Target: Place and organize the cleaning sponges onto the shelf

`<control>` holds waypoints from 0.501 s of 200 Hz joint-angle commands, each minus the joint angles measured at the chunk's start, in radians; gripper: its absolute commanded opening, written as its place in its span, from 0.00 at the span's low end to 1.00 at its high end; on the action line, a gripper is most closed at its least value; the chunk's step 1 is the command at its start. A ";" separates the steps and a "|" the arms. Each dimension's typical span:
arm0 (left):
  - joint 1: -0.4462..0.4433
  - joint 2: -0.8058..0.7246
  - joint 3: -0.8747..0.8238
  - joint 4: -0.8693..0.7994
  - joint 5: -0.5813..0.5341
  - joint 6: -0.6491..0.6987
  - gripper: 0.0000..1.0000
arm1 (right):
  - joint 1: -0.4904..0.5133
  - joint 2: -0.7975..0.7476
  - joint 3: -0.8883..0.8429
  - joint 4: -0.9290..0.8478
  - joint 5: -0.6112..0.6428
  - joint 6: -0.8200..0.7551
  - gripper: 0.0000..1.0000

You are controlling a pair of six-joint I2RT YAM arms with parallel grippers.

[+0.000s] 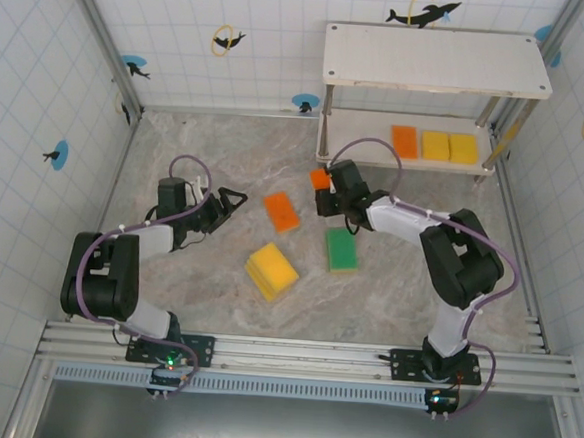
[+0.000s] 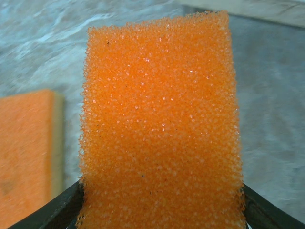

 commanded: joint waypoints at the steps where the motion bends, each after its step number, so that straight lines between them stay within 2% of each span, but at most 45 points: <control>1: -0.008 0.008 0.023 0.002 0.014 0.019 0.98 | -0.040 -0.048 -0.012 0.041 0.008 0.005 0.67; 45: -0.007 0.003 0.025 -0.004 0.018 0.021 0.98 | -0.124 -0.016 0.048 0.023 0.008 0.011 0.67; 100: -0.006 -0.016 0.015 -0.016 0.016 0.025 0.98 | -0.184 0.028 0.150 0.017 0.022 0.003 0.67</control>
